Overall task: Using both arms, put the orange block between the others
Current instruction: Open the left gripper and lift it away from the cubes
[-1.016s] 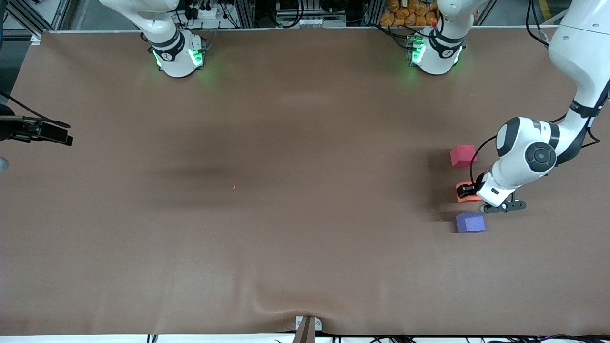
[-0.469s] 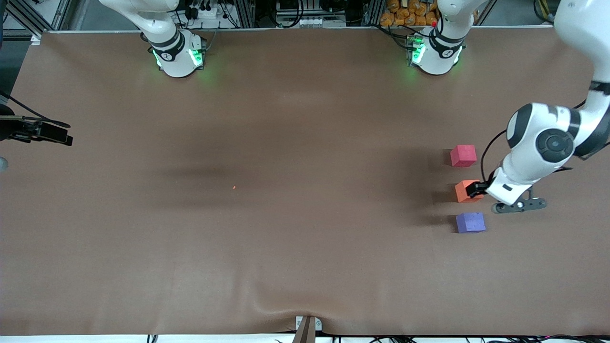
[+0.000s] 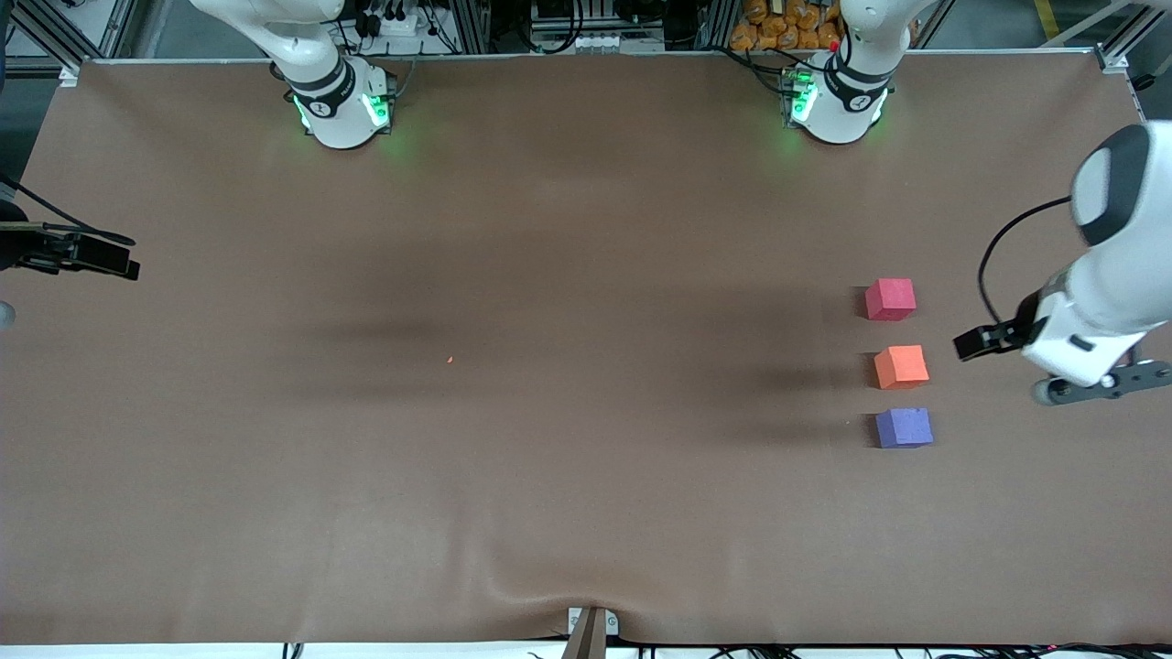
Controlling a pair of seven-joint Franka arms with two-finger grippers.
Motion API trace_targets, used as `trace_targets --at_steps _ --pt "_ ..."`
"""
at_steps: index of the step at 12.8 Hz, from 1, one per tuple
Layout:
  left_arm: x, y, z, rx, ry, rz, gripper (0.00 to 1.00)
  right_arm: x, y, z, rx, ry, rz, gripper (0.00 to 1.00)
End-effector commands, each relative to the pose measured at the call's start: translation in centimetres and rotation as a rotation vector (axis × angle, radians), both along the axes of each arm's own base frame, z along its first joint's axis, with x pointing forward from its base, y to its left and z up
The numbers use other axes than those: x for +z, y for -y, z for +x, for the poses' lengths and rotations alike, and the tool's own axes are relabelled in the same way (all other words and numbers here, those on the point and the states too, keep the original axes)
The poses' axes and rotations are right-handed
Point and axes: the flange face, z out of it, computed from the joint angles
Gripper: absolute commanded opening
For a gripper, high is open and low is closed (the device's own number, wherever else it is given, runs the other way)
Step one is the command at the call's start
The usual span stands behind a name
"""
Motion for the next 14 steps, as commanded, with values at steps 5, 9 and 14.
trace_targets --at_steps 5,9,14 --pt "9.7 -0.8 -5.5 -0.08 -0.029 -0.076 1.0 0.8 -0.1 -0.5 0.01 0.008 0.012 1.0" --pt "13.3 1.9 -7.8 -0.153 -0.017 -0.062 1.0 0.8 -0.2 -0.5 0.012 0.008 0.013 1.0" --pt "16.2 3.5 -9.3 -0.173 0.003 -0.103 1.0 0.8 -0.1 -0.5 0.01 0.01 0.013 1.0"
